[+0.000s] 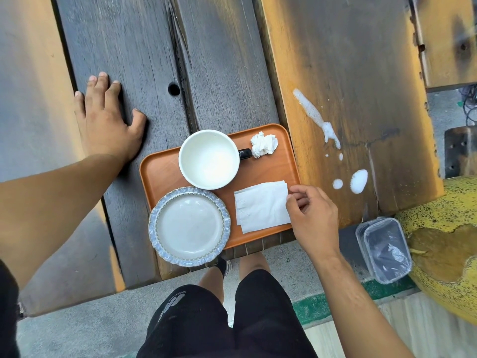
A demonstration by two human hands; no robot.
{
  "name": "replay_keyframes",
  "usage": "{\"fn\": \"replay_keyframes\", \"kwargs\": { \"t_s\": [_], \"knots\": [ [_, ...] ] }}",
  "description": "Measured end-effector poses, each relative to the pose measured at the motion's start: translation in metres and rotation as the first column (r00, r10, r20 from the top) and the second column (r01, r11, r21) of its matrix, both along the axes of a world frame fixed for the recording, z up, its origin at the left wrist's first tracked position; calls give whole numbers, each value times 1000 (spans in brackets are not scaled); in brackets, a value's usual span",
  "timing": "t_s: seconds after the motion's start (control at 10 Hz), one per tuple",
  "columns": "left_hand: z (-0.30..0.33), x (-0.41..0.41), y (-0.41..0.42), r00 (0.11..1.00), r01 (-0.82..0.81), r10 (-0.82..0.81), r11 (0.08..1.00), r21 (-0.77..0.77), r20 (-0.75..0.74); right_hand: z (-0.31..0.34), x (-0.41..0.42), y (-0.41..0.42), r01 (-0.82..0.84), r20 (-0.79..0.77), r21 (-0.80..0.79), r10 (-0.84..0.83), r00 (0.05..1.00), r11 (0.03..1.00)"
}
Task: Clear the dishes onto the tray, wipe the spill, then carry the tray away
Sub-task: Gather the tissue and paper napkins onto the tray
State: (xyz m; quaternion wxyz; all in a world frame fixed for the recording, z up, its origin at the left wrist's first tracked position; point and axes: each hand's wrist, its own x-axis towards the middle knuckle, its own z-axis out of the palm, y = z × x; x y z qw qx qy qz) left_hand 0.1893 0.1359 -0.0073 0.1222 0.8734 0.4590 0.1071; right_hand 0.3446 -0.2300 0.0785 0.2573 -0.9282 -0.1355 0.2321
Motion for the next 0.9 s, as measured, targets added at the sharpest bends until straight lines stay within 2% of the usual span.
{"fn": "replay_keyframes", "kwargs": {
  "t_s": [0.3, 0.5, 0.6, 0.9],
  "knots": [
    [1, 0, 0, 1000, -2, 2, 1000, 2, -11, -8, 4, 5, -175, 76, -48, 178, 981, 983],
    [-1, 0, 0, 1000, -2, 2, 1000, 8, -6, -11, 7, 18, -351, 153, -70, 357, 921, 934],
    [-1, 0, 0, 1000, -1, 1, 1000, 10, -7, -11, 10, 23, -466, 95, -191, 488, 867, 864],
    [-2, -1, 1, 1000, 1, -1, 1000, 14, -14, -7, 23, 27, -569, -33, -229, 578, 815, 790]
  ]
}}
